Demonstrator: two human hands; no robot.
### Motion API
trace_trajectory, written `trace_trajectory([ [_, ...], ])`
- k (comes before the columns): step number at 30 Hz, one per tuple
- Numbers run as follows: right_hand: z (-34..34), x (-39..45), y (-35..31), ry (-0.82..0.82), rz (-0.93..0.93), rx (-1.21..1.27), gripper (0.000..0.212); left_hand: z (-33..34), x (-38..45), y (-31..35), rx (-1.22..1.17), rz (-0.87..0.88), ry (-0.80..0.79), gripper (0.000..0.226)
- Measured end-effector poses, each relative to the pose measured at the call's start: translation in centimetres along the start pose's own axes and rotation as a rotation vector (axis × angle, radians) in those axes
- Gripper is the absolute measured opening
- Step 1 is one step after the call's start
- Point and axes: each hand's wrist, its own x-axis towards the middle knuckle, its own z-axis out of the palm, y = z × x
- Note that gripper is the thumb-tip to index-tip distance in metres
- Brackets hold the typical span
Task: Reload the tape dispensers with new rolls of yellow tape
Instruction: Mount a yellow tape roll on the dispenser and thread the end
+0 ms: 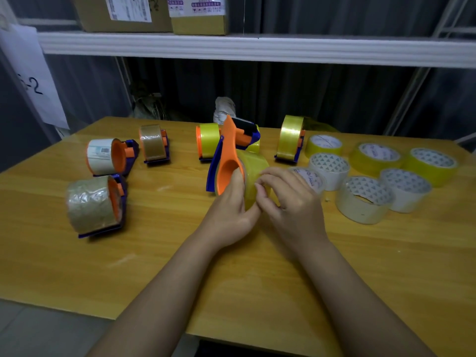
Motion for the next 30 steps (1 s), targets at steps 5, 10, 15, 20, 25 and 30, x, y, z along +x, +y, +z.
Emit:
trace_trajectory([
  [5,-0.23,-0.04,0.21,0.019,0.07,0.086,0.014,-0.05,0.18,0.02,-0.061,0.012,-0.01,0.054],
  [10,-0.16,-0.16,0.22,0.018,0.031,0.084,0.016,-0.1,0.34,-0.34,-0.067,0.009,-0.011,0.05],
  [15,-0.19,-0.16,-0.09,0.032,0.023,-0.002,0.016,0.11,0.28,-0.43,-0.009,0.049,-0.012,0.051],
  [20,-0.11,0.03,0.19,0.081,0.132,-0.009,0.017,0.44,-0.1,-0.21,0.064,0.063,-0.046,0.047],
  [25,-0.55,-0.06,0.24,0.063,0.1,0.117,0.017,0.01,0.17,-0.1,0.013,0.052,-0.008,0.039],
  [30,-0.61,0.08,0.39,0.051,0.084,0.061,0.018,-0.07,0.16,0.08,0.033,0.069,0.002,0.035],
])
